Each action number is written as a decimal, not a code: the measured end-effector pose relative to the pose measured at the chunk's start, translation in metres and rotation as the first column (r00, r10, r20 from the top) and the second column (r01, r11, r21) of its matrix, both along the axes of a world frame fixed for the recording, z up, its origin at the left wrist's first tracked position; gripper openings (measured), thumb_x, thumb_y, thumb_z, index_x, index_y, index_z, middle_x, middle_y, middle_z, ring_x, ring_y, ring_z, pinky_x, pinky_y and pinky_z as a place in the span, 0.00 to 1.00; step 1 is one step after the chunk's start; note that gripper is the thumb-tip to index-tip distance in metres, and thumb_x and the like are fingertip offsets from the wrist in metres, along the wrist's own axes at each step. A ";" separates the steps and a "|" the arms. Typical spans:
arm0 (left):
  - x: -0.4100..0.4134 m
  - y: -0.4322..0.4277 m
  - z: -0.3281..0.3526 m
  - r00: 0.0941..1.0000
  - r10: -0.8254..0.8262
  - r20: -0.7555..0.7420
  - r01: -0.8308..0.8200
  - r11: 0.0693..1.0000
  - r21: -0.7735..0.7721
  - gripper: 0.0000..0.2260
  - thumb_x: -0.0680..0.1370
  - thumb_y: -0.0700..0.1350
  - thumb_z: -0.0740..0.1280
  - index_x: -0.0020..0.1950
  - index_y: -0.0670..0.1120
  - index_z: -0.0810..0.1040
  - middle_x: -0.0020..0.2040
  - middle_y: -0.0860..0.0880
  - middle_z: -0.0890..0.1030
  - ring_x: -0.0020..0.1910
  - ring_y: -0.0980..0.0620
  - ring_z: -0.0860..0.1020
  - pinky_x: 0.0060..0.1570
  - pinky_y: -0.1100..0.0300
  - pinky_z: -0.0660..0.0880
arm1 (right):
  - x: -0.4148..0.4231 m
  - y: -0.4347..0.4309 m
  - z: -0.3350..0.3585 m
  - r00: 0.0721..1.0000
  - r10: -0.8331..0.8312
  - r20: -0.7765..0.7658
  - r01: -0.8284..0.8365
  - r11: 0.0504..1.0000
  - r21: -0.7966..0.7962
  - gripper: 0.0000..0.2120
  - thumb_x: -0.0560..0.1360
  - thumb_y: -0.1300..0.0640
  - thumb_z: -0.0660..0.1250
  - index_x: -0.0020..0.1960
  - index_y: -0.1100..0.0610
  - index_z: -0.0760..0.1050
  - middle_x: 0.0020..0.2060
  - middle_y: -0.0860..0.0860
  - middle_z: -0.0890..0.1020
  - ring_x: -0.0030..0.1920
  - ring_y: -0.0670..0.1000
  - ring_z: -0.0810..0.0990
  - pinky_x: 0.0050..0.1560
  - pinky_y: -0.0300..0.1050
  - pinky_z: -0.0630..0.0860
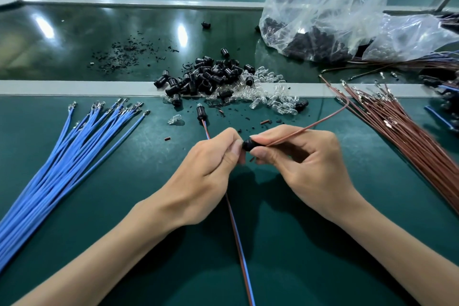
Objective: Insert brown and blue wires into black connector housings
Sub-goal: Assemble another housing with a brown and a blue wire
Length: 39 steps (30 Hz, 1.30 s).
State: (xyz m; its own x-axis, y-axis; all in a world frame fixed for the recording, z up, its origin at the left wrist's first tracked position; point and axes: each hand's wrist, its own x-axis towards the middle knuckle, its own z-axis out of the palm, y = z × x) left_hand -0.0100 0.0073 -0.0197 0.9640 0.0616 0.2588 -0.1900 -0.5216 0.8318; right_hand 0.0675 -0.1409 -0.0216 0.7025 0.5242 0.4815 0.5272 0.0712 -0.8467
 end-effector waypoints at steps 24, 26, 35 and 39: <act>0.002 0.000 0.003 0.999 -0.025 0.035 0.031 0.982 -0.184 0.13 0.80 0.47 0.54 0.38 0.42 0.68 0.33 0.56 0.66 0.34 0.54 0.62 0.36 0.62 0.62 | 0.000 0.001 -0.002 0.999 0.028 -0.020 -0.026 0.992 0.122 0.08 0.67 0.59 0.73 0.45 0.51 0.80 0.41 0.40 0.84 0.40 0.42 0.83 0.45 0.36 0.79; 0.002 0.001 0.002 0.999 -0.024 0.035 0.030 0.983 -0.182 0.13 0.80 0.47 0.54 0.39 0.42 0.68 0.33 0.56 0.66 0.34 0.54 0.63 0.36 0.60 0.62 | -0.001 0.001 -0.002 1.000 0.028 -0.001 -0.027 0.993 0.113 0.09 0.67 0.61 0.73 0.46 0.53 0.80 0.41 0.42 0.84 0.40 0.42 0.83 0.45 0.35 0.79; 0.002 0.000 0.003 1.000 0.013 0.028 -0.007 0.983 -0.185 0.13 0.80 0.47 0.53 0.38 0.43 0.66 0.32 0.55 0.65 0.34 0.54 0.62 0.36 0.58 0.62 | -0.001 0.003 -0.001 0.997 0.014 0.070 -0.021 0.995 0.103 0.11 0.67 0.63 0.72 0.49 0.56 0.79 0.43 0.46 0.83 0.41 0.40 0.83 0.45 0.33 0.78; 0.000 0.000 0.005 0.999 -0.023 0.048 0.033 0.976 -0.217 0.16 0.80 0.47 0.53 0.38 0.39 0.68 0.33 0.52 0.66 0.34 0.51 0.62 0.36 0.61 0.62 | -0.001 0.002 -0.001 0.999 0.008 0.033 -0.012 0.993 0.120 0.09 0.67 0.60 0.73 0.47 0.54 0.80 0.41 0.40 0.84 0.40 0.42 0.83 0.45 0.33 0.78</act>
State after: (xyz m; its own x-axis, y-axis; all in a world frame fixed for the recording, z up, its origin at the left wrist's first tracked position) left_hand -0.0096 0.0070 -0.0144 0.9537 0.0945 0.2855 -0.2419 -0.3228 0.9150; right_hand 0.0670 -0.1384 -0.0231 0.6802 0.4682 0.5640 0.5531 0.1771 -0.8141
